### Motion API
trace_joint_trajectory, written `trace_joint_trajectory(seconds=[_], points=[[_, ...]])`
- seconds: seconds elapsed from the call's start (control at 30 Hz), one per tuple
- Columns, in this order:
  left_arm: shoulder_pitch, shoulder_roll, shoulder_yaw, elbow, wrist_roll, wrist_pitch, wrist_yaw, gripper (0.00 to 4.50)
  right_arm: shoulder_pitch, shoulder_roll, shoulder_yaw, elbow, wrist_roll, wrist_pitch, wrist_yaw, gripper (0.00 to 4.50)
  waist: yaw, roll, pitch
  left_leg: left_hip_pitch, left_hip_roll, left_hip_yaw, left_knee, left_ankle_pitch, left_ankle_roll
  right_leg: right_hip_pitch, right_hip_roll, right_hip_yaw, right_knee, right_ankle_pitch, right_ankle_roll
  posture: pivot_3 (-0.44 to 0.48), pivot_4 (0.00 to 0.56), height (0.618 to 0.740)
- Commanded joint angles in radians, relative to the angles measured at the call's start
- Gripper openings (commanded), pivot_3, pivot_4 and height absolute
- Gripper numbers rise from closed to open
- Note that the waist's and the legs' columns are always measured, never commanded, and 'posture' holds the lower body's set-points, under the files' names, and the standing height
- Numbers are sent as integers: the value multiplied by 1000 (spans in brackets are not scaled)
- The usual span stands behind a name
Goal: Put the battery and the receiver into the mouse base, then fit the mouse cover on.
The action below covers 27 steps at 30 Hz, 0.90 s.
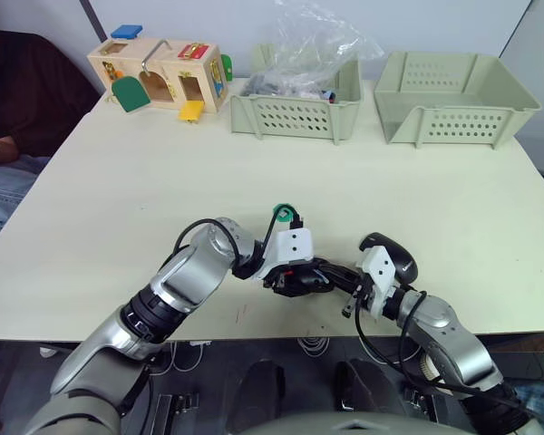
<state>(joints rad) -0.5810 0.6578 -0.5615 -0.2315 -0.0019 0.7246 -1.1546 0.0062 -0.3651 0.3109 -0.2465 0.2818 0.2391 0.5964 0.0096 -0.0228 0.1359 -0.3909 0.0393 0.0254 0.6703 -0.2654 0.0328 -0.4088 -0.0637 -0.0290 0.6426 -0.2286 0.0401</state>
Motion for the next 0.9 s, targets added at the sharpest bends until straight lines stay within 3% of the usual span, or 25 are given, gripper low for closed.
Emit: trace_joint_trajectory(seconds=[0.03,0.07,0.17,0.2,0.27,0.33,0.4,0.6,0.9], points=[[34,15,-63,48,31,37,-1,2895,48,-123,-95,-151,26,23,72,19,3,2,1,-1,0,0,0,0,0,0,0,0,0,0,0,0,150,740],[34,16,-62,50,31,36,-1,2895,61,-164,-115,-205,21,19,87,19,4,3,2,-2,-1,0,0,0,0,-1,-1,0,0,0,0,0,150,740],[34,14,-54,57,31,34,5,2895,87,-261,-243,-303,260,112,210,19,3,4,2,-3,-1,1,1,0,0,-1,-1,0,-1,0,0,0,150,740],[32,14,-51,58,30,33,5,2895,95,-308,-292,-309,280,104,255,259,3,4,2,-2,-1,1,0,0,0,-1,0,1,-1,0,0,0,150,740],[30,15,-48,59,28,31,4,2895,103,-359,-340,-310,283,87,297,782,4,4,2,-1,0,-1,1,0,0,0,0,0,0,0,0,0,150,740],[26,18,-42,57,24,34,1,2895,141,-441,-436,-298,317,77,390,1835,4,3,3,-1,0,-1,1,0,0,0,0,-1,0,0,0,0,150,740],[23,19,-37,56,21,35,-1,2895,185,-497,-532,-284,355,82,467,2246,5,4,3,-2,0,0,0,0,0,-1,0,0,-1,0,0,0,150,740],[17,22,-28,49,16,40,-4,2895,230,-536,-634,-268,391,89,537,4353,4,3,4,-2,0,0,0,0,0,0,0,0,-1,0,0,0,150,740],[15,24,-26,40,14,46,-2,2895,236,-528,-637,-279,388,97,542,4453,4,3,4,-2,0,0,0,0,0,-1,0,0,-1,0,0,0,150,740]])
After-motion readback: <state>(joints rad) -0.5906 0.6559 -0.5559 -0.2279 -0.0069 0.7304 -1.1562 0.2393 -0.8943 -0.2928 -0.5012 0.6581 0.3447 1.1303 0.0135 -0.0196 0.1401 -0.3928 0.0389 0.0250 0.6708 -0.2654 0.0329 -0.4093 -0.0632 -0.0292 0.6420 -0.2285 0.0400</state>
